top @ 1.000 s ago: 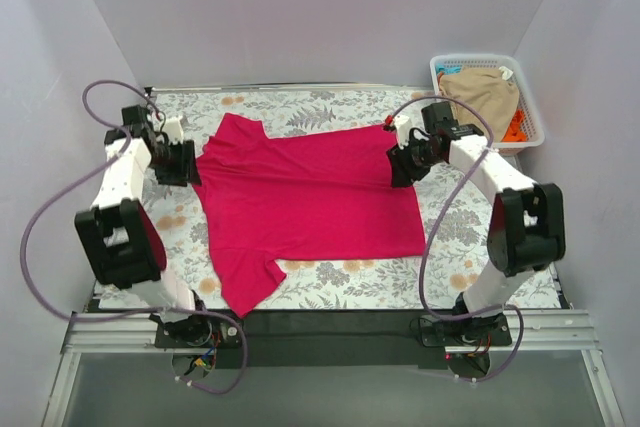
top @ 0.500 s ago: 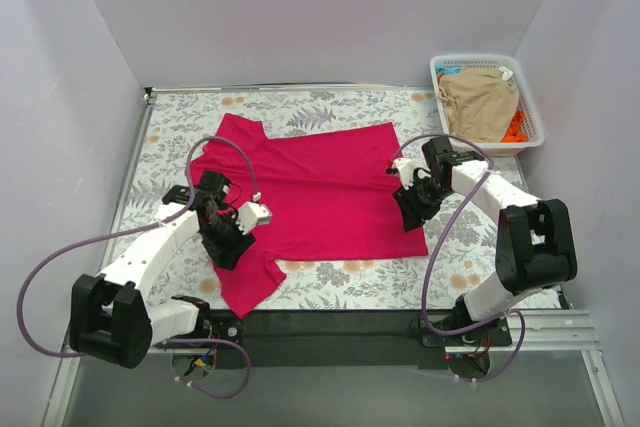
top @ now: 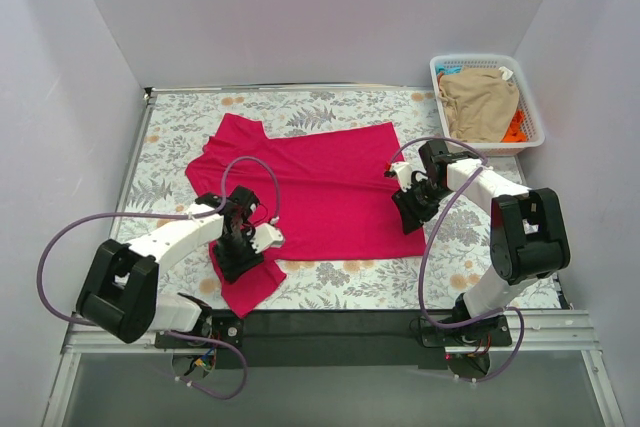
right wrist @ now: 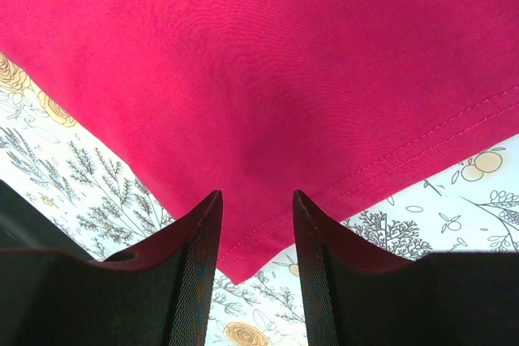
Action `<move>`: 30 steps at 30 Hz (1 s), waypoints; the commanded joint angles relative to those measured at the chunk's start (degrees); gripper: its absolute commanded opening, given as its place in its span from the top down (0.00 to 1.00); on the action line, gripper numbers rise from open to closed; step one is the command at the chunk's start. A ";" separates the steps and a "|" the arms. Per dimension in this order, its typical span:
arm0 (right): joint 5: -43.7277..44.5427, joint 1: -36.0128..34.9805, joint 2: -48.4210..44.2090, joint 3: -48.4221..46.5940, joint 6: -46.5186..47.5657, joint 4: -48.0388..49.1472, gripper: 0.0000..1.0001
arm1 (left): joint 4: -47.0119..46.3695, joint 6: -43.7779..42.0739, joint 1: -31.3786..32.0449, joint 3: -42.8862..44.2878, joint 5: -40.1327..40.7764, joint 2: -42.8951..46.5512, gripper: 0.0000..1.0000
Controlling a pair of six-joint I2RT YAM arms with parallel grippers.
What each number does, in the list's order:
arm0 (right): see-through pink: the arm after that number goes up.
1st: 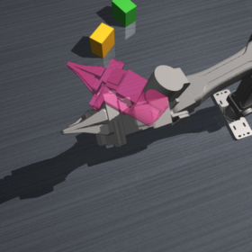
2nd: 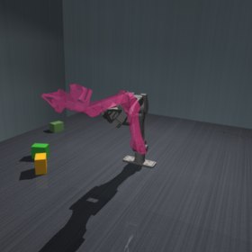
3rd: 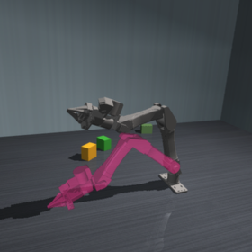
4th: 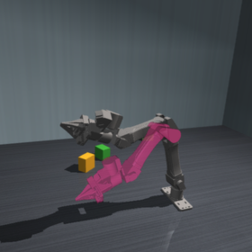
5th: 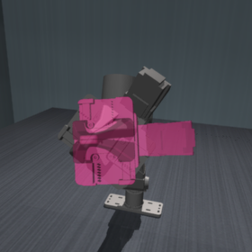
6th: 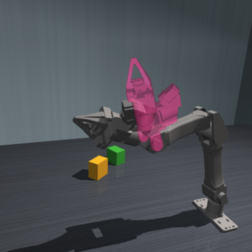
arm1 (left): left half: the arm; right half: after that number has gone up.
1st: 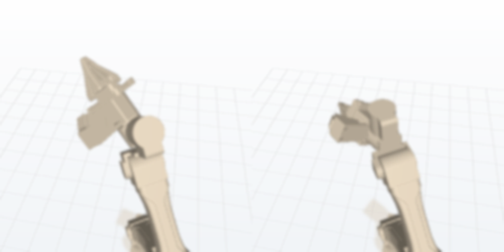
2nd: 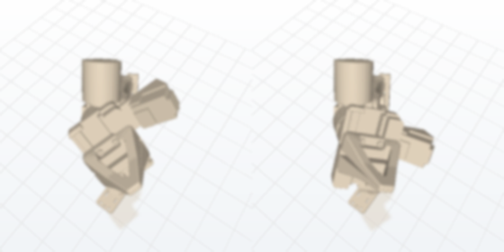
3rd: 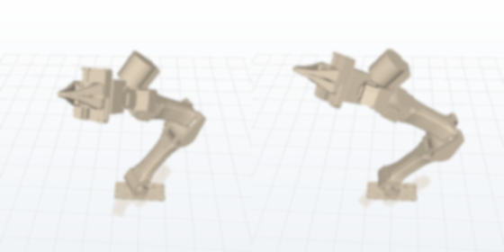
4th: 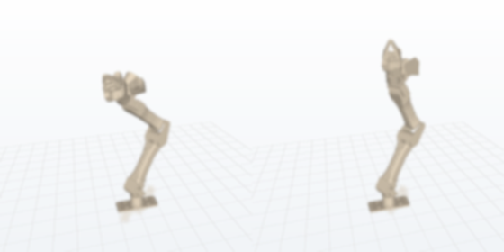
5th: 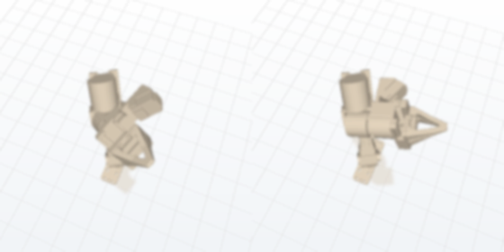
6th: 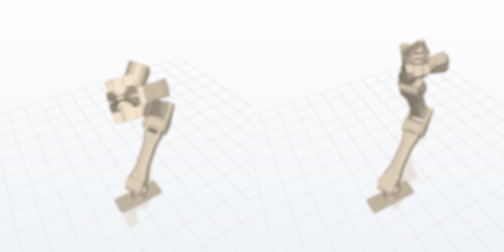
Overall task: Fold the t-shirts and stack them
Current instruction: Flatten the tshirt out
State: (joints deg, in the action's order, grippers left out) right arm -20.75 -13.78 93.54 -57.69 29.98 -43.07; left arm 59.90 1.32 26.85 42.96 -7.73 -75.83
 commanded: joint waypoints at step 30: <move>-0.16 -0.11 -1.17 1.62 -1.50 2.02 0.65 | -5.75 6.84 15.42 30.78 2.19 -23.75 0.96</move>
State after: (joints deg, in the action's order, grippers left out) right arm -20.69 -13.78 93.36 -56.01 29.28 -41.78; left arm 58.61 5.52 42.24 71.24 -3.75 -102.74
